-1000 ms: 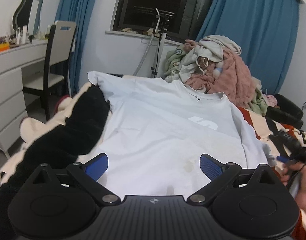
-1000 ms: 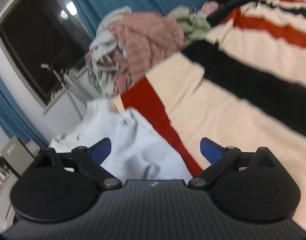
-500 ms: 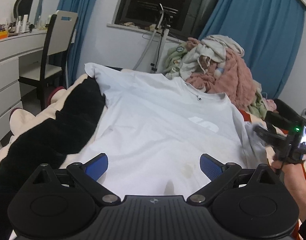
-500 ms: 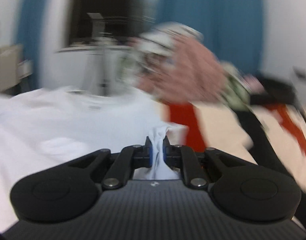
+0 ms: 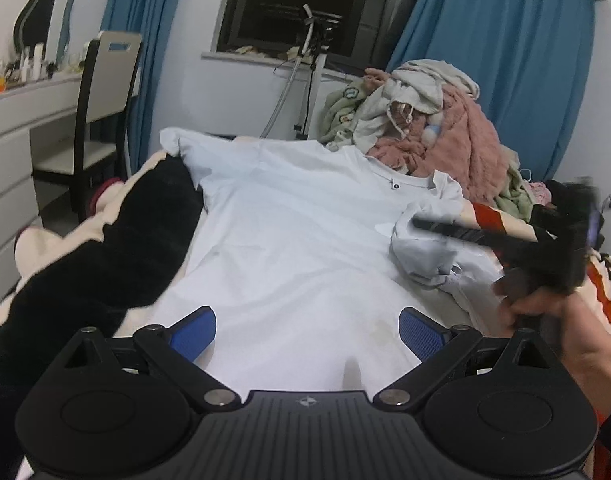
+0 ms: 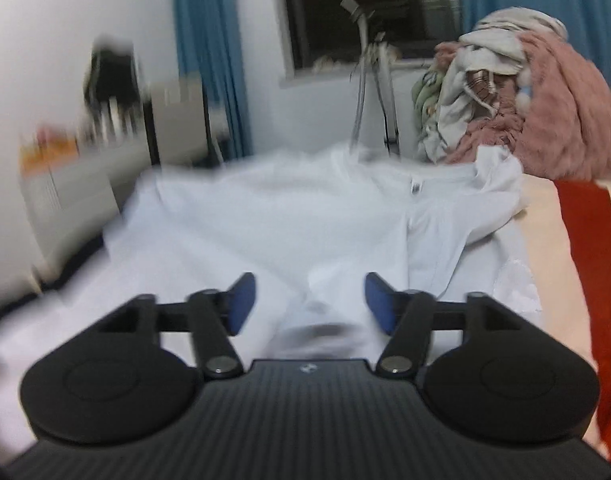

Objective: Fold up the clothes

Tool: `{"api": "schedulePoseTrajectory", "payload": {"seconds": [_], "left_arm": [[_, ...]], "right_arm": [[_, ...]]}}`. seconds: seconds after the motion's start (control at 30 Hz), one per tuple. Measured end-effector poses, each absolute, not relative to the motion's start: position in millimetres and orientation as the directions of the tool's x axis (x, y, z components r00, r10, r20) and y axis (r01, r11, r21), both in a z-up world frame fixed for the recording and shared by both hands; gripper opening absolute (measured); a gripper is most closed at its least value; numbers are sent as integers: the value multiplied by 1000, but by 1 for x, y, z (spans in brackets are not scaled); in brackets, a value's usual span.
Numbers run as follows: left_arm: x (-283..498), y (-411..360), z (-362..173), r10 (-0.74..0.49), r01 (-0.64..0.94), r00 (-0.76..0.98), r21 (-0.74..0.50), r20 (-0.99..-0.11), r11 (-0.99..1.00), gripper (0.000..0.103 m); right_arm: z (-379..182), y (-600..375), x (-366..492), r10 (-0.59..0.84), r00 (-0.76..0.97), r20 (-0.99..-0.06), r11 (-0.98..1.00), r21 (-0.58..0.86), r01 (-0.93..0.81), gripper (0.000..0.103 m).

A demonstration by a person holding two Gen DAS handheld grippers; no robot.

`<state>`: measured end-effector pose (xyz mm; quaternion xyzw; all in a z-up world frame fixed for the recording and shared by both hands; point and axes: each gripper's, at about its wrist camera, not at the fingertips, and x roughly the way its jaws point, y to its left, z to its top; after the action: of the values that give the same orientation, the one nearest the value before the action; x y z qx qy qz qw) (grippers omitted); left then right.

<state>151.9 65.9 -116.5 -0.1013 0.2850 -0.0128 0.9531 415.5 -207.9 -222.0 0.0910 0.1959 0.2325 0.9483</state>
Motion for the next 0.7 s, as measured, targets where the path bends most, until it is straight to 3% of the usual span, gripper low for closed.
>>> {"api": "schedulePoseTrajectory", "payload": {"seconds": [0.1, 0.17, 0.27, 0.33, 0.4, 0.57, 0.7], "left_arm": [[154, 67, -117, -79, -42, 840, -209, -537, 977, 99], [156, 67, -118, -77, -43, 843, -209, -532, 977, 99], [160, 67, -123, -86, -36, 844, -216, -529, 976, 99], [163, 65, -126, -83, -38, 842, -212, -533, 977, 99], [167, 66, -128, -84, -40, 838, -216, -539, 976, 99], [172, 67, -132, -89, -37, 839, -219, -537, 975, 99], [173, 70, -134, -95, -36, 839, -229, -536, 973, 99]], "right_arm": [[-216, -237, 421, 454, 845, -281, 860, 385, -334, 64], [-222, -252, 437, 388, 862, -326, 869, 441, -225, 66], [-239, -263, 461, 377, 824, -424, 841, 530, -113, 50], [-243, -262, 464, 385, 816, -431, 830, 549, -102, 42], [-239, -253, 458, 382, 831, -404, 846, 514, -139, 42], [-235, -222, 453, 309, 813, -495, 932, 329, -153, 43], [-243, -220, 435, 312, 786, -533, 920, 375, -112, 43]]}}
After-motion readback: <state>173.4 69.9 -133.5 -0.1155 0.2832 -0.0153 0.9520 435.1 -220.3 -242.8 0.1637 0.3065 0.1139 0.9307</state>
